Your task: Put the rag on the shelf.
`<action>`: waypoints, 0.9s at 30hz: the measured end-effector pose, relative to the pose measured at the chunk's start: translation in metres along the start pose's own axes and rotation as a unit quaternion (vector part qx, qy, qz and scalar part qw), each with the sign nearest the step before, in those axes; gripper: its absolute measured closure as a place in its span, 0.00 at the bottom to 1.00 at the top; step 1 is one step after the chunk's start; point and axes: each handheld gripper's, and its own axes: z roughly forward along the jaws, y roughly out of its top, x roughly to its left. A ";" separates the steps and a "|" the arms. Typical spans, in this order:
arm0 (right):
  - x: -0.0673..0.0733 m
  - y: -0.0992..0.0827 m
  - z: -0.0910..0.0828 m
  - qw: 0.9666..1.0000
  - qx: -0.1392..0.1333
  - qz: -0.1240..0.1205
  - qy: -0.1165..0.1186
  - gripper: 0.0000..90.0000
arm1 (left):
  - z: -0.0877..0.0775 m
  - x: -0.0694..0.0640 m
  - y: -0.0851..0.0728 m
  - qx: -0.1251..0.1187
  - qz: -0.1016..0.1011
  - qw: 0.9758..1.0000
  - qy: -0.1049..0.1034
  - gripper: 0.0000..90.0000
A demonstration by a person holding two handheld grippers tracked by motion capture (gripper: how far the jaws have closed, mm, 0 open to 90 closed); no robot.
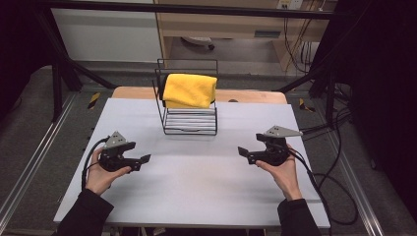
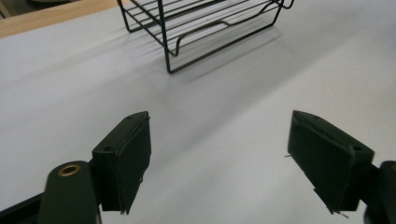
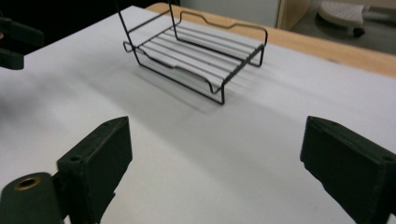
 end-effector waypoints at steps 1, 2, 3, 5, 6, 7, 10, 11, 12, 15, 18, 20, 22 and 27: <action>-0.002 -0.005 0.000 1.000 0.004 0.002 0.001 0.08 | 0.000 0.001 -0.004 0.002 -0.002 1.000 -0.001 0.19; -0.003 -0.010 -0.001 1.000 0.007 0.006 0.001 0.07 | 0.000 0.002 -0.008 0.005 -0.004 1.000 -0.001 0.17; -0.005 -0.015 -0.001 1.000 0.010 0.011 0.002 0.06 | 0.000 0.002 -0.012 0.007 -0.005 1.000 0.000 0.15; -0.009 -0.024 -0.003 1.000 0.016 0.017 -0.002 0.05 | 0.000 0.003 -0.020 0.011 -0.009 1.000 -0.002 0.13; -0.011 -0.029 -0.004 1.000 0.019 0.018 -0.004 0.05 | 0.000 0.004 -0.023 0.013 -0.010 1.000 -0.002 0.12; -0.012 -0.033 -0.005 1.000 0.020 0.021 -0.006 0.05 | -0.001 0.004 -0.026 0.014 -0.012 1.000 -0.002 0.11; -0.018 -0.046 -0.009 0.999 0.019 0.034 -0.004 0.05 | -0.002 0.005 -0.034 0.014 -0.015 1.000 0.001 0.09; -0.019 -0.051 -0.010 0.999 0.018 0.037 -0.003 0.05 | -0.003 0.006 -0.037 0.016 -0.013 1.000 0.001 0.08; -0.021 -0.055 -0.012 0.999 0.019 0.039 -0.004 0.04 | -0.003 0.006 -0.039 0.017 -0.012 1.000 0.001 0.08; -0.025 -0.069 -0.015 0.999 0.023 0.043 -0.008 0.04 | -0.004 0.006 -0.046 0.020 -0.009 1.000 0.001 0.08; -0.028 -0.081 -0.019 0.998 0.029 0.049 -0.010 0.03 | -0.006 0.006 -0.051 0.016 -0.010 1.000 0.003 0.08; -0.030 -0.088 -0.022 0.998 0.028 0.051 -0.013 0.03 | -0.007 0.007 -0.053 0.014 -0.011 1.000 0.005 0.08; -0.031 -0.092 -0.024 0.998 0.027 0.053 -0.012 0.03 | -0.007 0.008 -0.055 0.012 -0.011 1.000 0.009 0.08; -0.031 -0.096 -0.029 0.998 0.029 0.050 -0.015 0.02 | -0.009 0.009 -0.062 0.010 -0.011 1.000 0.016 0.07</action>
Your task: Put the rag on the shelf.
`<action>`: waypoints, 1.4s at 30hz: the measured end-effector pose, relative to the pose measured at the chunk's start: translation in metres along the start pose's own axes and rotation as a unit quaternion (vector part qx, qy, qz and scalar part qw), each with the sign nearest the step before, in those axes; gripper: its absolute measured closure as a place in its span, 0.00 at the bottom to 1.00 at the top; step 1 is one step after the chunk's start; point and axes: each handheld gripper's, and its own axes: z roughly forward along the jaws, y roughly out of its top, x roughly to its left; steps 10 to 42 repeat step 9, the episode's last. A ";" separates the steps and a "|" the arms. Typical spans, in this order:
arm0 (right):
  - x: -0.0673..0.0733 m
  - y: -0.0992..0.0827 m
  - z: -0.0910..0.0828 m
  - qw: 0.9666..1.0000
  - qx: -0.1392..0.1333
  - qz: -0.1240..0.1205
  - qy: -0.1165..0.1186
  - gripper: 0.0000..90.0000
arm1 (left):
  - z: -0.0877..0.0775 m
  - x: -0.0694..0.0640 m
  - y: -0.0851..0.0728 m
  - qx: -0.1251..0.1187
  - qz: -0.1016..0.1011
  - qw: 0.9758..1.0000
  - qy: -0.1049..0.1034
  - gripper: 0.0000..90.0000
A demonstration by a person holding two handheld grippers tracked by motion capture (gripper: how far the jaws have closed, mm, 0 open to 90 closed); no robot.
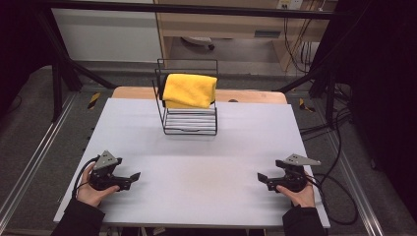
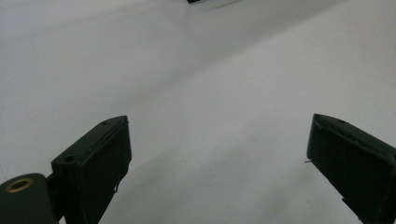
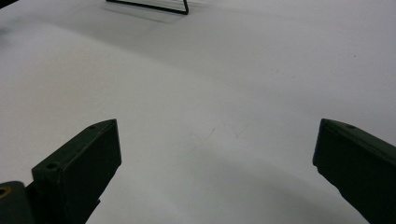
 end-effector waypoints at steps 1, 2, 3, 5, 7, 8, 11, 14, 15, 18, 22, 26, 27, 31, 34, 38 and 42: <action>0.000 0.000 -0.001 1.000 -0.001 0.002 0.000 0.02 | -0.001 0.001 -0.001 0.000 0.000 1.000 0.001 0.07; 0.000 -0.001 -0.001 1.000 -0.002 0.002 -0.001 0.02 | -0.001 0.001 -0.001 -0.001 0.000 1.000 0.001 0.07; 0.000 -0.001 -0.002 1.000 -0.001 0.001 -0.001 0.02 | -0.001 0.001 -0.002 -0.003 -0.002 1.000 0.001 0.07; 0.000 -0.001 -0.002 1.000 -0.001 -0.002 -0.001 0.02 | -0.001 0.002 -0.002 -0.003 -0.004 1.000 0.001 0.07; 0.001 -0.002 -0.001 1.000 -0.001 -0.002 0.000 0.02 | -0.001 0.003 -0.003 -0.001 -0.004 1.000 0.001 0.07; 0.001 -0.002 -0.001 1.000 0.001 -0.004 0.001 0.02 | -0.001 0.002 -0.003 -0.001 -0.004 1.000 0.000 0.07; 0.001 -0.002 -0.001 1.000 0.002 -0.003 0.001 0.02 | -0.001 0.002 -0.003 -0.002 -0.005 1.000 0.001 0.07; 0.001 -0.002 -0.001 1.000 0.002 -0.003 0.001 0.02 | -0.001 0.002 -0.003 -0.002 -0.005 1.000 0.001 0.07; 0.001 -0.002 -0.001 1.000 0.002 -0.003 0.001 0.02 | -0.001 0.002 -0.003 -0.002 -0.005 1.000 0.001 0.07; 0.001 -0.002 -0.001 1.000 0.002 -0.003 0.001 0.02 | -0.001 0.002 -0.003 -0.002 -0.005 1.000 0.001 0.07; 0.001 -0.002 -0.001 1.000 0.002 -0.003 0.001 0.02 | -0.001 0.002 -0.003 -0.002 -0.005 1.000 0.001 0.07; 0.001 -0.002 -0.001 1.000 0.002 -0.003 0.001 0.02 | -0.001 0.002 -0.003 -0.002 -0.005 1.000 0.001 0.07; 0.001 -0.002 -0.001 1.000 0.002 -0.003 0.001 0.02 | -0.001 0.002 -0.003 -0.002 -0.005 1.000 0.001 0.07; 0.001 -0.002 -0.001 1.000 0.002 -0.003 0.001 0.02 | -0.001 0.002 -0.003 -0.002 -0.005 1.000 0.001 0.07; 0.001 -0.002 -0.001 1.000 0.002 -0.003 0.001 0.02 | -0.001 0.002 -0.003 -0.002 -0.005 1.000 0.001 0.07; 0.001 -0.002 -0.001 1.000 0.002 -0.003 0.001 0.02 | -0.001 0.002 -0.003 -0.002 -0.005 1.000 0.001 0.07; 0.001 -0.002 -0.001 1.000 0.002 -0.003 0.001 0.02 | -0.001 0.002 -0.003 -0.002 -0.005 1.000 0.001 0.07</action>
